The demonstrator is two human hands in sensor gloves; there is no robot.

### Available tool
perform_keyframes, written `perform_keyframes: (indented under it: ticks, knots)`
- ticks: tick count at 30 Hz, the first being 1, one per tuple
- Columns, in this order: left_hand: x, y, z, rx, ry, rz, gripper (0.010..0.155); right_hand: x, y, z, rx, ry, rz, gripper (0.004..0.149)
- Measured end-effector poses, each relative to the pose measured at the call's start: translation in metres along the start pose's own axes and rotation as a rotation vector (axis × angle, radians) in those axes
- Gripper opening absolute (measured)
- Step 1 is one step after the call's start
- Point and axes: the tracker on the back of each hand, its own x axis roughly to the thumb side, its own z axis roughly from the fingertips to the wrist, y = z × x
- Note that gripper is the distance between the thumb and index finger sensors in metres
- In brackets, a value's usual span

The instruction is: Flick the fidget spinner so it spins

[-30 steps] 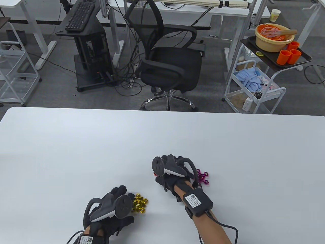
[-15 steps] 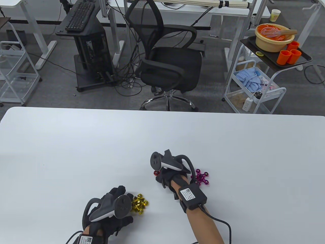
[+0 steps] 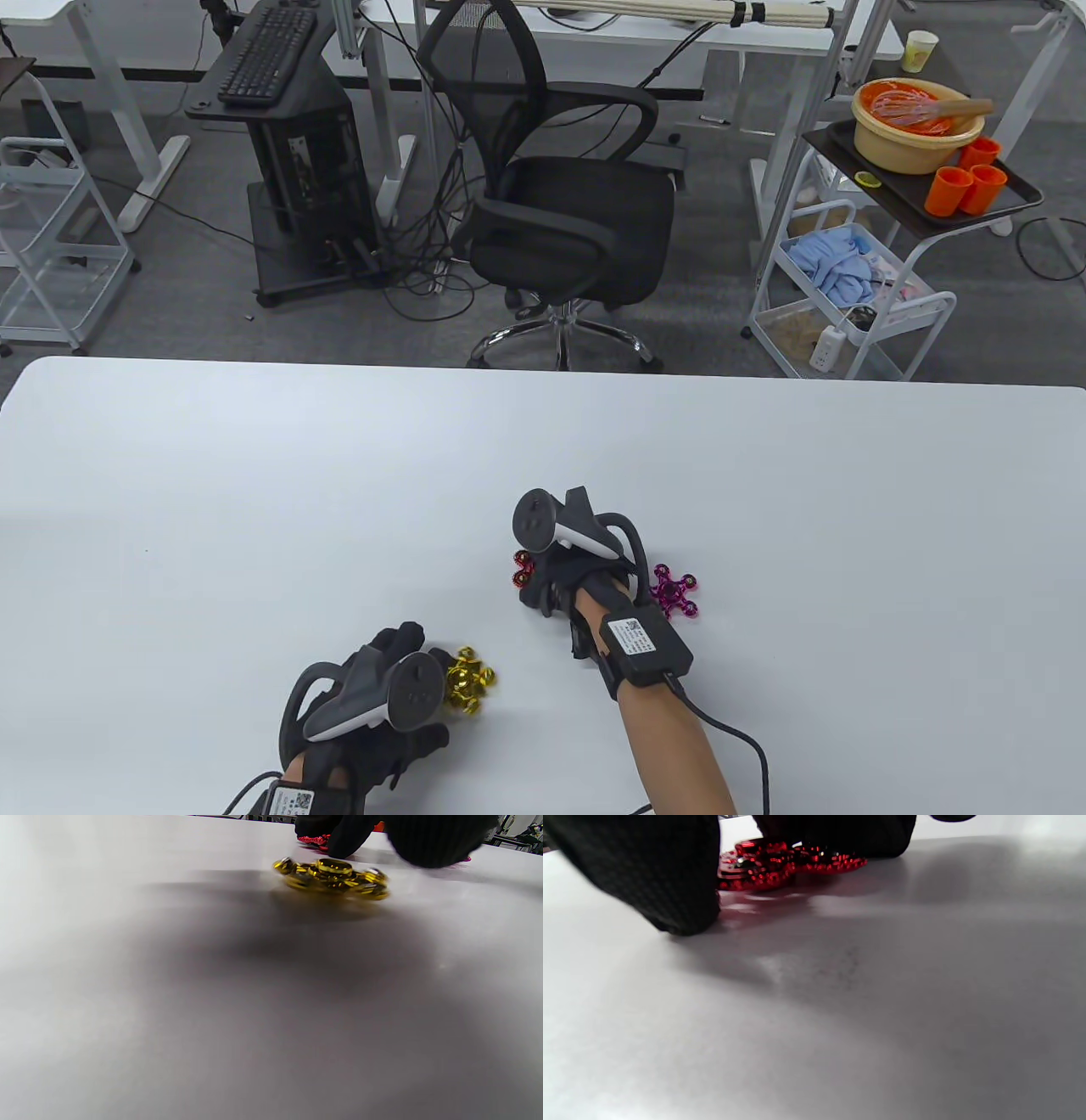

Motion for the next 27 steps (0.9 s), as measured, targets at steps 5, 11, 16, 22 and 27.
perform_keyframes:
  ticks: [5,11,16,22,27]
  knots:
    - [0.000,0.000,0.000,0.003,0.002,-0.004,0.078,-0.004,-0.001,0.001,-0.005,0.043,0.031,0.078]
    - [-0.001,0.000,0.000,0.003,0.004,-0.005,0.078,0.001,-0.003,0.001,-0.030,0.021,0.088,0.076]
    - [0.000,0.001,0.001,0.005,0.004,-0.008,0.078,-0.001,-0.003,0.007,-0.148,-0.035,0.105,0.078]
    - [-0.003,0.002,0.002,0.018,0.007,0.002,0.078,0.002,-0.018,0.053,-0.268,-0.155,0.096,0.081]
    - [0.001,-0.001,0.000,0.004,-0.004,-0.005,0.078,0.005,-0.007,0.107,-0.267,-0.265,0.070,0.082]
